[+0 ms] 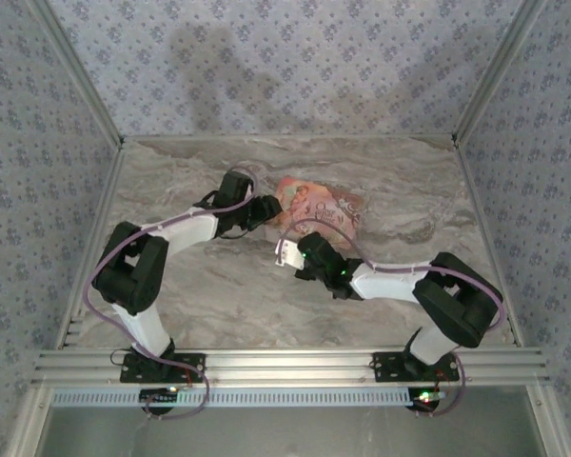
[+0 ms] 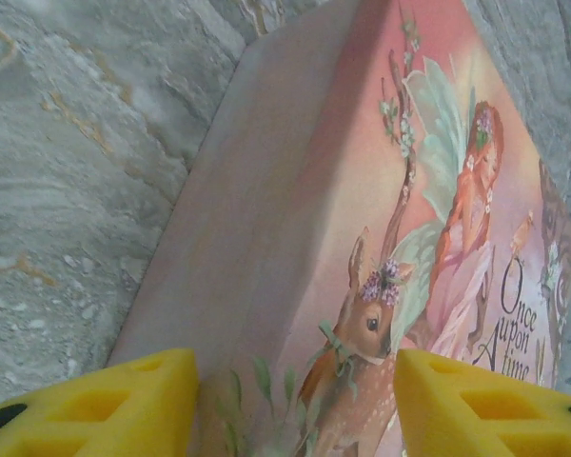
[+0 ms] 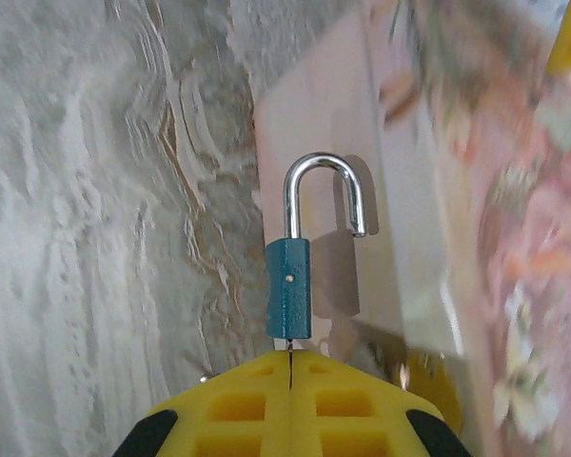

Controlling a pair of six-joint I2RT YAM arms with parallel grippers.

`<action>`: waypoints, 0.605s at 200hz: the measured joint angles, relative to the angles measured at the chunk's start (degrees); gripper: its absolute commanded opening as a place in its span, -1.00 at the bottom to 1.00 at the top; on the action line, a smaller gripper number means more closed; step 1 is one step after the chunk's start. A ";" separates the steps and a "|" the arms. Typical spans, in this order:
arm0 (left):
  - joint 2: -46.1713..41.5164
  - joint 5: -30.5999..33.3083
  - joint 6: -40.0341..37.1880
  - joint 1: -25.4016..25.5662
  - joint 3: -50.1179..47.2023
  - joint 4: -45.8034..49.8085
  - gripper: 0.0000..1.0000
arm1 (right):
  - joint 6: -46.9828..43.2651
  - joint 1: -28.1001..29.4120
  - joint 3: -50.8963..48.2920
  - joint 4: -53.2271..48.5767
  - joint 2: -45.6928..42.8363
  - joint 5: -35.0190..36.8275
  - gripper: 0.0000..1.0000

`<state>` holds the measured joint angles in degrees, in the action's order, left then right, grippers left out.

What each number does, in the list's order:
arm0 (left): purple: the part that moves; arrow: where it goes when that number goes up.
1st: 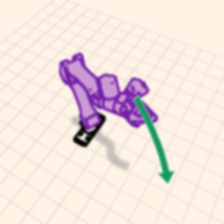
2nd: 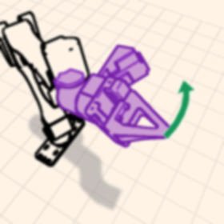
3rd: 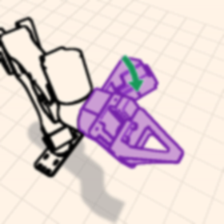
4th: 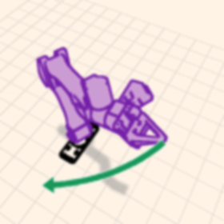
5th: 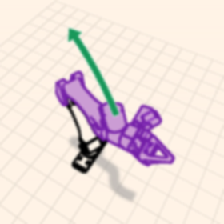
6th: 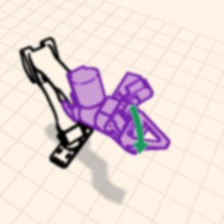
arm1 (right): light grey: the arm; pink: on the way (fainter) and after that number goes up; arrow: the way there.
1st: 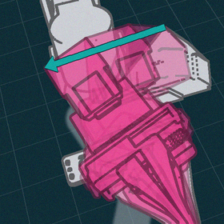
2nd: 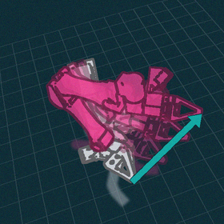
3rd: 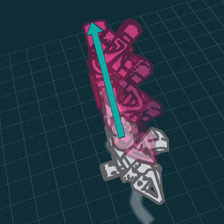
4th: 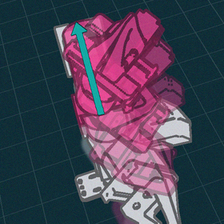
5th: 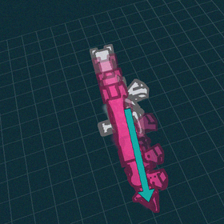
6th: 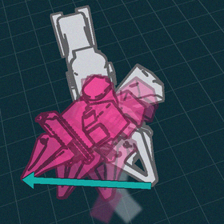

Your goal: Unlock the padlock with the key

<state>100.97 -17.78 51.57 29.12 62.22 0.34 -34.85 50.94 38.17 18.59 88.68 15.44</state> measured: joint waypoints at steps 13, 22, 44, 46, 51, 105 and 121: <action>0.00 -0.39 -0.02 0.02 0.00 0.07 0.13 | -0.22 -0.04 0.02 0.70 -0.22 0.09 -1.00; 0.00 -0.57 0.00 0.02 0.00 0.11 0.13 | -0.39 -0.04 0.02 0.94 -0.22 0.24 -1.00; 0.00 -0.70 0.00 0.02 -0.02 0.11 0.13 | -0.59 0.20 0.46 0.92 -0.22 0.24 -1.00; 0.00 -0.70 0.00 0.02 -0.02 0.11 0.14 | -0.59 0.24 0.55 0.90 -0.24 0.24 -1.00; -0.02 -0.70 0.02 0.00 -0.07 0.11 0.14 | -0.59 0.37 0.74 0.92 -0.26 0.24 -1.00; -5.14 0.02 0.13 -2.16 -4.79 0.15 0.18 | -0.31 3.37 1.20 -0.63 -3.82 0.46 -1.00; -8.41 0.68 0.11 -3.06 -6.64 0.28 0.18 | 0.22 4.31 1.20 -1.38 -5.55 0.52 -1.00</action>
<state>92.55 -17.10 51.68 26.06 55.57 0.62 -34.63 55.24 39.38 17.21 83.13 15.97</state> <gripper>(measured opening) 0.588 0.064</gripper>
